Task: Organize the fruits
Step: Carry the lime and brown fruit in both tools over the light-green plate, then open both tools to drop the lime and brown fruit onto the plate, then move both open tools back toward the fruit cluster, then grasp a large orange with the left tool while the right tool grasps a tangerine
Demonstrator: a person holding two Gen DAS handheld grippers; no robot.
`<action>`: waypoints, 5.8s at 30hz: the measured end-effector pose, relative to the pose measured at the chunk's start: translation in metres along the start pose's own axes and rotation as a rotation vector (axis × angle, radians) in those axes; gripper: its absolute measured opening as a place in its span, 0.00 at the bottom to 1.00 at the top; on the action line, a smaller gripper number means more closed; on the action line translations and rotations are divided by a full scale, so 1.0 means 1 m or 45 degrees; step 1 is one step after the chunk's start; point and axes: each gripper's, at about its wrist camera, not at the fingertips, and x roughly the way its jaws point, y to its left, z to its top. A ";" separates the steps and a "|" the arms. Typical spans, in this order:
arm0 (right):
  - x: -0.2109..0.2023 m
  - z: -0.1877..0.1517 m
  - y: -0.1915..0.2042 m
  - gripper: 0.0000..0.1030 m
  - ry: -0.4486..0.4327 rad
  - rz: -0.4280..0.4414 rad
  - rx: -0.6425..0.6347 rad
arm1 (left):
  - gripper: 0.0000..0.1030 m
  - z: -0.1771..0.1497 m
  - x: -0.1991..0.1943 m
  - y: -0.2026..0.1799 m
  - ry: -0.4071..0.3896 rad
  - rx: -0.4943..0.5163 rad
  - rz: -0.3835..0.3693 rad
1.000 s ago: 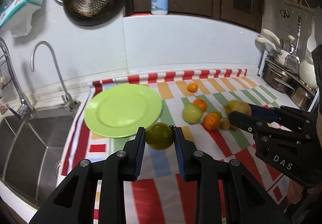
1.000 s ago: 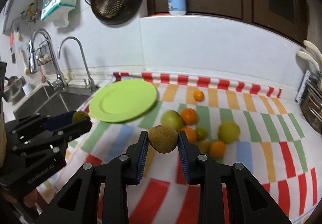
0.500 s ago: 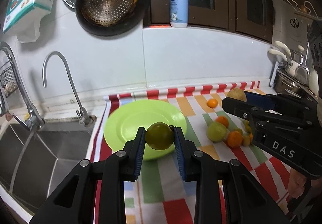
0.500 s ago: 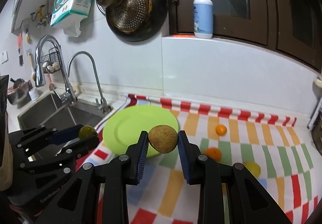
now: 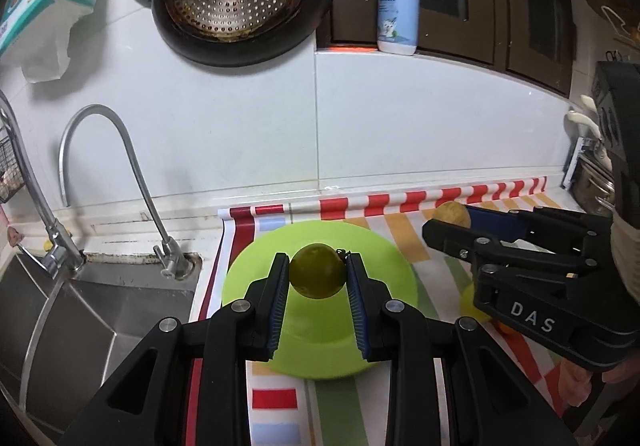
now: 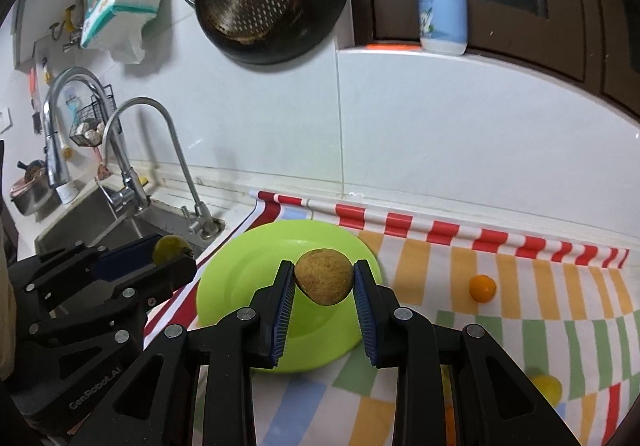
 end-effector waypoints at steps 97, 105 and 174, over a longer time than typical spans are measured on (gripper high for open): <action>-0.149 -0.103 -0.054 0.44 -0.039 -0.334 0.120 | 0.66 -0.048 -0.088 -0.117 -0.095 0.164 -0.280; -0.145 -0.115 -0.073 0.44 -0.009 -0.388 0.146 | 0.66 -0.056 -0.070 -0.137 -0.076 0.201 -0.352; -0.058 -0.146 -0.146 0.39 0.240 -0.292 0.238 | 0.39 -0.064 0.053 -0.194 0.238 0.335 -0.555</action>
